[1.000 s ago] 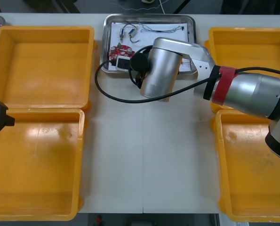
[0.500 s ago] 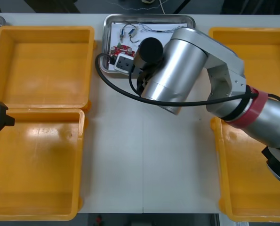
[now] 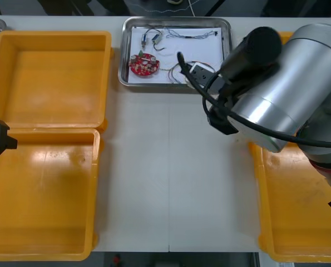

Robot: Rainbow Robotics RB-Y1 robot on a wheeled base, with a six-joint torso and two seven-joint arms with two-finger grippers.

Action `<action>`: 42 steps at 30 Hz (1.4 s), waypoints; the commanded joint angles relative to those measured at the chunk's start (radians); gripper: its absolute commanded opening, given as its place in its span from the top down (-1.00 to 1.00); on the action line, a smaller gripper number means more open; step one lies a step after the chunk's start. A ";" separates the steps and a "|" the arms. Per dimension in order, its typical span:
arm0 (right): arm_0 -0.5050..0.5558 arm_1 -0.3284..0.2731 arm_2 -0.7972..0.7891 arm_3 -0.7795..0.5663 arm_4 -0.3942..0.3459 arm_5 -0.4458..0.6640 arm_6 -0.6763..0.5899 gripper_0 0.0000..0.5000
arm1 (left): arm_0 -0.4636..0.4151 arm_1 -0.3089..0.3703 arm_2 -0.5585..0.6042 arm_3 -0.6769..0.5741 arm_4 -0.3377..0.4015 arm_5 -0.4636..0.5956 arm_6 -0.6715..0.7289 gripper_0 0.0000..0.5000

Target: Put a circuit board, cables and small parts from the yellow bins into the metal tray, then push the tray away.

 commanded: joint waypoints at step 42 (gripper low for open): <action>0.584 -0.139 -0.963 -0.125 -0.399 0.003 -0.387 -1.00 | 0.016 0.041 0.029 -0.028 0.007 0.006 -0.052 -1.00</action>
